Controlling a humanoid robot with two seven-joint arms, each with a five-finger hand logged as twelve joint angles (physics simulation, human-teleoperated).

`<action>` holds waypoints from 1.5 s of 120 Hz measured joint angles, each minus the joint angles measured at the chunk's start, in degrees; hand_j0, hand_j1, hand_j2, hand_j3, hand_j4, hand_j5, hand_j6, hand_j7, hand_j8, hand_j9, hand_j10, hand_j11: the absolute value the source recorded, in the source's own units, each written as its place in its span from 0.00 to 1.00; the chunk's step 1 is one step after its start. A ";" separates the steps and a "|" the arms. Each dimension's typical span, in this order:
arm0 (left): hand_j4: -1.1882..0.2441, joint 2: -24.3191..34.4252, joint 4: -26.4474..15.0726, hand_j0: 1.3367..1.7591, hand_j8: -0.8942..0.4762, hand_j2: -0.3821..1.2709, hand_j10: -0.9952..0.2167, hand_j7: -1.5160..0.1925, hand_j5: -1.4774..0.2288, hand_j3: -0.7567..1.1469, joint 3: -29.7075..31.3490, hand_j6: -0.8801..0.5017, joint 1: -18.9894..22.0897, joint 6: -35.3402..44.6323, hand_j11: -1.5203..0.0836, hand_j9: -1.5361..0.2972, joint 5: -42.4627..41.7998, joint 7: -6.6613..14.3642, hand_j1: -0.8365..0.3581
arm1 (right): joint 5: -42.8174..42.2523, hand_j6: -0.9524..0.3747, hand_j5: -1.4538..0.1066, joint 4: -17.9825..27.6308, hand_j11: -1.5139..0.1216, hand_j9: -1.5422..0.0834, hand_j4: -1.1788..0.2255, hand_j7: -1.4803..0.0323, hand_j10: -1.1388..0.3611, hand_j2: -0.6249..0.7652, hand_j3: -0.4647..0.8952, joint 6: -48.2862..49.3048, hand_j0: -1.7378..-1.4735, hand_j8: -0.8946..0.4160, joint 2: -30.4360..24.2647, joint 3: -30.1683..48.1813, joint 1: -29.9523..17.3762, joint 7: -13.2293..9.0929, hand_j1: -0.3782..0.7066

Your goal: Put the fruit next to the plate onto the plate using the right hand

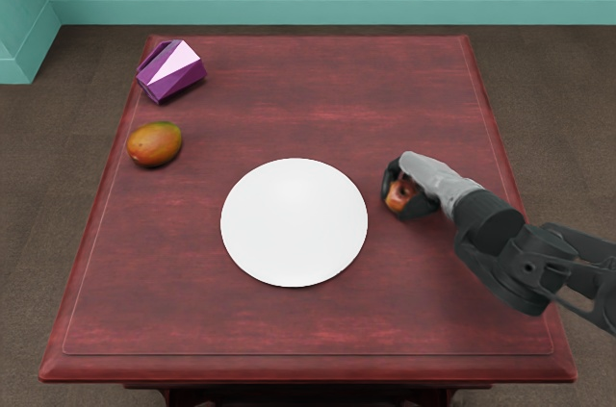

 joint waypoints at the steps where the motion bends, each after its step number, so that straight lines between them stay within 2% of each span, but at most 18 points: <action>1: 0.66 0.00 0.00 0.76 0.47 0.26 0.62 0.70 0.68 0.40 0.00 0.46 0.00 0.00 0.75 0.66 0.00 0.00 0.75 | 0.30 0.43 0.22 0.01 0.24 0.24 0.29 0.25 0.36 0.58 0.34 0.05 0.38 0.45 -0.01 0.05 0.12 0.00 0.65; 29: 0.66 0.00 0.00 0.76 0.47 0.26 0.62 0.70 0.68 0.40 0.01 0.46 0.00 0.00 0.75 0.66 0.00 0.00 0.75 | 9.84 0.45 0.17 1.20 0.21 0.22 0.32 0.24 0.37 0.58 0.34 2.01 0.36 0.48 -0.01 0.57 4.68 0.00 0.65; 56: 0.66 0.00 0.00 0.76 0.47 0.26 0.62 0.70 0.68 0.40 0.01 0.46 0.00 0.00 0.75 0.66 -0.01 0.00 0.75 | 13.82 0.45 0.16 3.18 0.21 0.22 0.32 0.23 0.37 0.58 0.34 2.99 0.35 0.48 0.39 0.70 5.95 -0.01 0.65; 98: 0.66 0.00 0.00 0.76 0.47 0.26 0.62 0.70 0.68 0.40 0.01 0.46 0.00 0.00 0.75 0.66 -0.01 0.01 0.75 | 16.21 0.46 0.13 3.28 0.20 0.21 0.34 0.23 0.38 0.59 0.34 4.83 0.34 0.50 8.78 1.83 7.39 -0.02 0.66; 134: 0.66 0.00 0.00 0.76 0.47 0.26 0.62 0.70 0.68 0.40 0.02 0.46 0.00 0.00 0.75 0.66 -0.01 0.01 0.75 | 14.78 0.46 0.14 -0.10 0.20 0.21 0.33 0.23 0.38 0.57 0.34 4.94 0.34 0.49 14.43 0.40 8.17 -0.02 0.65; 144: 0.66 0.00 0.00 0.76 0.47 0.26 0.62 0.70 0.68 0.40 0.01 0.46 0.00 0.00 0.75 0.66 -0.01 0.00 0.75 | 14.59 0.45 0.19 -0.52 0.24 0.26 0.32 0.27 0.36 0.56 0.34 4.78 0.33 0.46 14.77 0.36 8.16 -0.02 0.64; 154: 0.66 0.00 0.00 0.76 0.47 0.26 0.62 0.70 0.68 0.40 0.01 0.46 0.00 0.00 0.75 0.66 -0.01 0.00 0.75 | 14.41 0.43 0.30 -0.82 0.34 0.36 0.31 0.37 0.38 0.52 0.34 4.31 0.32 0.42 14.91 0.48 8.14 -0.02 0.60; 180: 0.66 0.00 0.00 0.76 0.47 0.26 0.62 0.70 0.68 0.40 0.01 0.46 0.00 0.00 0.75 0.66 -0.01 0.00 0.75 | 14.88 0.54 0.60 -1.08 0.61 0.63 0.46 0.65 0.53 0.45 0.34 3.77 0.31 0.51 14.71 0.83 8.05 -0.02 0.38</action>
